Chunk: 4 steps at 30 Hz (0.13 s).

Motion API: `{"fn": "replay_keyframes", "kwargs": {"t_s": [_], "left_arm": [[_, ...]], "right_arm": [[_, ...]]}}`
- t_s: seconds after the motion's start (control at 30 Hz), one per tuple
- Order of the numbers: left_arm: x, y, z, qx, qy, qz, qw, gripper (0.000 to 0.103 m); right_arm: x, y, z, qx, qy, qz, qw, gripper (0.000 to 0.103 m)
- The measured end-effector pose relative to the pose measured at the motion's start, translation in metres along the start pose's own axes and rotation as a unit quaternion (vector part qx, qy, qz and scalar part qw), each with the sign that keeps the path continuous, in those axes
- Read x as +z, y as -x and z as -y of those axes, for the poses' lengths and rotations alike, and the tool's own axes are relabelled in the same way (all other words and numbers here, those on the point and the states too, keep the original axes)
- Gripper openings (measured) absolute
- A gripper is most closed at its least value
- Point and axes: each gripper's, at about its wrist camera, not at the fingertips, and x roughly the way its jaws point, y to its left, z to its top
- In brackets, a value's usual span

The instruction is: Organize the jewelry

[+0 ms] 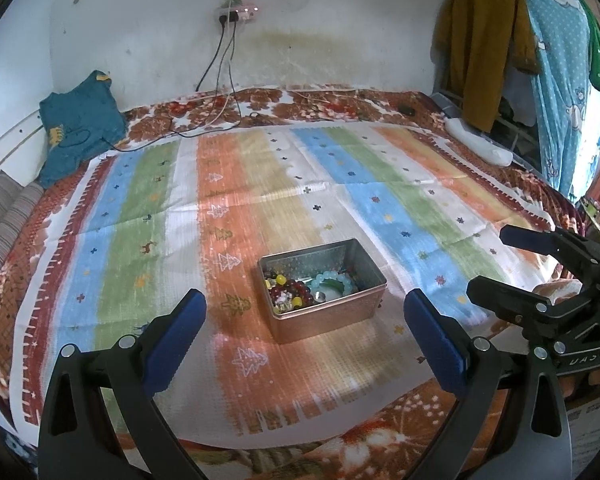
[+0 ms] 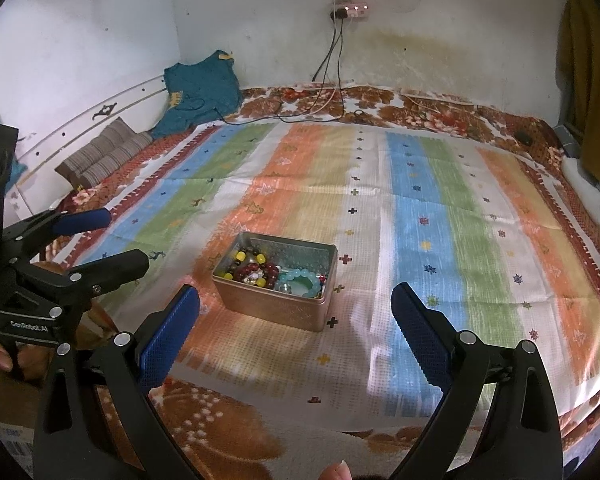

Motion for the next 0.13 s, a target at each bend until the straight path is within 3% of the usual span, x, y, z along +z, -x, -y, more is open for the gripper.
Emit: {"fn": "replay_keyframes", "kwargs": {"t_s": [0.13], "left_arm": [[0.0011, 0.0033, 0.0013, -0.003, -0.006, 0.007, 1.0000, 0.097]], "right_arm": [[0.0008, 0.0030, -0.0014, 0.000, 0.001, 0.003, 1.000, 0.097]]}}
